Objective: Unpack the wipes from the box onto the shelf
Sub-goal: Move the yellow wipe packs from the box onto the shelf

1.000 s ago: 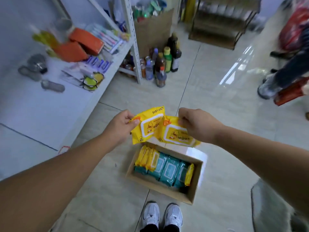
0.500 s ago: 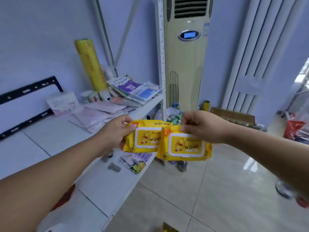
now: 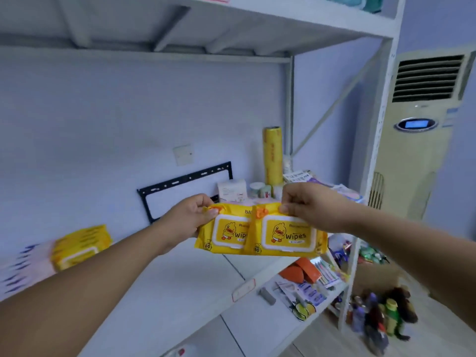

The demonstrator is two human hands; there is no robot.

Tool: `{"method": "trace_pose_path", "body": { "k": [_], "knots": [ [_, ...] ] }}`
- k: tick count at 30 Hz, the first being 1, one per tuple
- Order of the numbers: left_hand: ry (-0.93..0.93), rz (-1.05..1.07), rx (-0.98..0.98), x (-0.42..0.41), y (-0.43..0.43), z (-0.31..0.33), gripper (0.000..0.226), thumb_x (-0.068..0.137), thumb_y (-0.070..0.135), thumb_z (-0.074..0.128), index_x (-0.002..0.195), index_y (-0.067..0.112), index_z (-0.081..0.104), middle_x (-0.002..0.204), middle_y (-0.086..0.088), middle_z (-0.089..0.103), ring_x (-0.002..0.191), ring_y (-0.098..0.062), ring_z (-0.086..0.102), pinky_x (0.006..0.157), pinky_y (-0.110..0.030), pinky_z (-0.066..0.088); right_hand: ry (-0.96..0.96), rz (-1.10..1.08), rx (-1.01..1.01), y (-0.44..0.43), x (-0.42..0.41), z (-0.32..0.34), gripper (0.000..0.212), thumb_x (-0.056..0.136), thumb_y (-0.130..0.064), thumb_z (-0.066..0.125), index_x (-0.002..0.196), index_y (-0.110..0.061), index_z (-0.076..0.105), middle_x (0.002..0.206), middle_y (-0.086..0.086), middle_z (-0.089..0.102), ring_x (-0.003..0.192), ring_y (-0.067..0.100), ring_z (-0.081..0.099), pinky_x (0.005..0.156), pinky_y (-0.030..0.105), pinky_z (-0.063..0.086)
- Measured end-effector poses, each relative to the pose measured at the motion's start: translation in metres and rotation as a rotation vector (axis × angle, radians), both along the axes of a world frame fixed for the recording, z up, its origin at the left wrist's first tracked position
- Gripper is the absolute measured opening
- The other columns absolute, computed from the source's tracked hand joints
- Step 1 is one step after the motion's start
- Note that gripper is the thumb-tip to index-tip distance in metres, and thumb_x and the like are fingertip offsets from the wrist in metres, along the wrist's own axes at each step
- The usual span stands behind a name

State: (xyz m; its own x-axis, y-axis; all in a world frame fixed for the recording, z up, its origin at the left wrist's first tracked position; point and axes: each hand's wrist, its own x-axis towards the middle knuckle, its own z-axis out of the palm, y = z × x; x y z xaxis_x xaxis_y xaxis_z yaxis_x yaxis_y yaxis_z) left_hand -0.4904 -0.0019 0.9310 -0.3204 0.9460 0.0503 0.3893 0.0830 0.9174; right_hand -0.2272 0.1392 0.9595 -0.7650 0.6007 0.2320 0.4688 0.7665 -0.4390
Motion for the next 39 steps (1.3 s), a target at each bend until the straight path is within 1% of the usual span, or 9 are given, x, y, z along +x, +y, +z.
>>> {"method": "trace_pose_path", "body": {
  "k": [6,10,14,20,26,31,34,37,39],
  "knots": [
    [0.019,0.139,-0.023,-0.115,-0.083,-0.015,0.01,0.102,0.02,0.058,0.098,0.011,0.056,0.094,-0.016,0.071,0.085,-0.028,0.068,0.088,-0.057,0.056,0.02,0.124,-0.091,-0.055,-0.132,-0.011,0.019,0.098,-0.035,0.061,0.081,-0.026,0.058,0.077,-0.006,0.064,0.075,0.01,0.06,0.067,0.029,0.047],
    [-0.012,0.222,-0.02,-0.18,-0.127,-0.034,0.01,0.101,0.02,0.061,0.092,0.015,0.058,0.078,-0.006,0.069,0.074,-0.023,0.064,0.075,-0.044,0.053,0.027,0.196,-0.134,-0.084,-0.209,-0.029,0.022,0.098,-0.034,0.061,0.078,-0.027,0.057,0.074,-0.005,0.063,0.07,0.009,0.057,0.065,0.027,0.045],
    [-0.029,0.314,-0.042,-0.233,-0.155,-0.057,0.012,0.099,0.023,0.063,0.088,0.021,0.06,0.084,-0.015,0.063,0.078,-0.026,0.058,0.074,-0.043,0.048,0.03,0.27,-0.193,-0.103,-0.274,-0.047,0.022,0.097,-0.03,0.062,0.077,-0.025,0.057,0.07,-0.008,0.058,0.067,0.007,0.052,0.065,0.028,0.043],
    [-0.005,0.429,-0.114,-0.285,-0.16,-0.098,0.016,0.099,0.023,0.063,0.084,0.024,0.057,0.077,-0.008,0.057,0.061,-0.017,0.05,0.054,-0.024,0.038,-0.039,0.362,-0.23,-0.098,-0.349,-0.082,0.017,0.098,-0.031,0.061,0.085,-0.02,0.062,0.082,-0.004,0.063,0.074,0.008,0.055,0.068,0.027,0.044],
    [0.031,0.528,-0.214,-0.342,-0.14,-0.139,0.023,0.071,0.058,0.072,0.081,0.038,0.065,0.099,-0.01,0.075,0.091,-0.039,0.071,0.082,-0.055,0.057,-0.096,0.441,-0.278,-0.072,-0.419,-0.124,0.017,0.098,-0.028,0.059,0.089,-0.015,0.064,0.08,-0.008,0.062,0.071,0.006,0.054,0.063,0.023,0.041],
    [0.103,0.604,-0.269,-0.369,-0.123,-0.15,0.014,0.093,0.037,0.07,0.084,0.033,0.06,0.086,0.001,0.069,0.077,-0.016,0.061,0.071,-0.032,0.046,-0.128,0.522,-0.319,-0.058,-0.468,-0.164,0.014,0.098,-0.023,0.056,0.091,-0.013,0.064,0.078,-0.007,0.061,0.069,0.007,0.051,0.063,0.026,0.04],
    [0.118,0.619,-0.299,-0.393,-0.116,-0.169,0.016,0.089,0.042,0.071,0.076,0.044,0.061,0.087,-0.001,0.07,0.078,-0.023,0.063,0.073,-0.038,0.049,-0.138,0.536,-0.323,-0.054,-0.492,-0.185,0.015,0.098,-0.027,0.058,0.088,-0.016,0.062,0.074,-0.009,0.058,0.067,0.005,0.05,0.06,0.023,0.038],
    [0.191,0.623,-0.348,-0.408,-0.114,-0.174,0.013,0.087,0.049,0.067,0.083,0.038,0.06,0.098,-0.003,0.072,0.09,-0.026,0.068,0.083,-0.046,0.055,-0.142,0.543,-0.327,-0.058,-0.513,-0.198,0.017,0.099,-0.029,0.058,0.089,-0.016,0.06,0.075,-0.007,0.059,0.068,0.007,0.05,0.059,0.025,0.038],
    [0.31,0.559,-0.419,-0.415,-0.114,-0.169,0.011,0.095,0.041,0.064,0.091,0.033,0.059,0.098,-0.001,0.069,0.091,-0.021,0.065,0.084,-0.041,0.054,-0.143,0.544,-0.322,-0.061,-0.526,-0.203,0.016,0.099,-0.029,0.057,0.089,-0.016,0.061,0.076,-0.007,0.059,0.067,0.008,0.05,0.058,0.025,0.038]
  ]
}}
